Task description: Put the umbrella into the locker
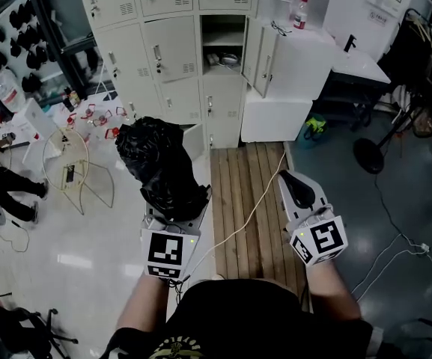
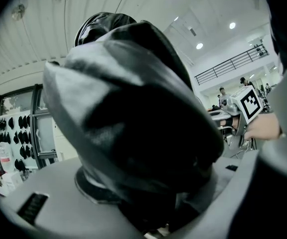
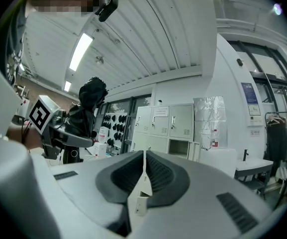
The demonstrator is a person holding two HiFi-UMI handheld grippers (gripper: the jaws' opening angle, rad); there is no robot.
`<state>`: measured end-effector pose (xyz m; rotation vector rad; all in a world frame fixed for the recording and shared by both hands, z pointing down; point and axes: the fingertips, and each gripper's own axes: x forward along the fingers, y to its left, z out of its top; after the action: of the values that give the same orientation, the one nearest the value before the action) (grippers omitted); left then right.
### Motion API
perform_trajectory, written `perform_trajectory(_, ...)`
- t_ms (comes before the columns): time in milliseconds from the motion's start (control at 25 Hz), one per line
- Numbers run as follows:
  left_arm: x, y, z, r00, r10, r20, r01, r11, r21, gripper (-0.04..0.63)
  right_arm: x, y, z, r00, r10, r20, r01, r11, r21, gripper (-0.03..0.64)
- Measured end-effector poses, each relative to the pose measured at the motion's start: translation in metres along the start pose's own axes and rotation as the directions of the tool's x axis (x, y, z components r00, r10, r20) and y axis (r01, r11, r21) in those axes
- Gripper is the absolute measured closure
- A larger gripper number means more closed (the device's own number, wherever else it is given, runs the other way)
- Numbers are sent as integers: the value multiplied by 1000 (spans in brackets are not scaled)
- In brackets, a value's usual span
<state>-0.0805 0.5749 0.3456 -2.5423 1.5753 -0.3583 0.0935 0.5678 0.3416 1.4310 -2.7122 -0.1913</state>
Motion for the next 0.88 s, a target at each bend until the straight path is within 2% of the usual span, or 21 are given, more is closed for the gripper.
perform_trajectory(240,2,9,-8,1000,-9,-2,9,1000,13,302,4,9,-4,1000,-20,-8,20,1000,-8,583)
perform_trajectory(360,3,5,-10,999,-37,7,37,999,11,302,3,8,-11,999,-22,-32,21,1000,-14,583)
perform_trajectory(560,15,2,-15,998,-61,0,61,998,14,302,6,-11,-17,999,-44,-28,44,999,4,583)
perform_trajectory(880,69,19,-12,1000,-26,-10,26,1000,8,302,38,-59,-29,999,-46,-17,46,999,1,583)
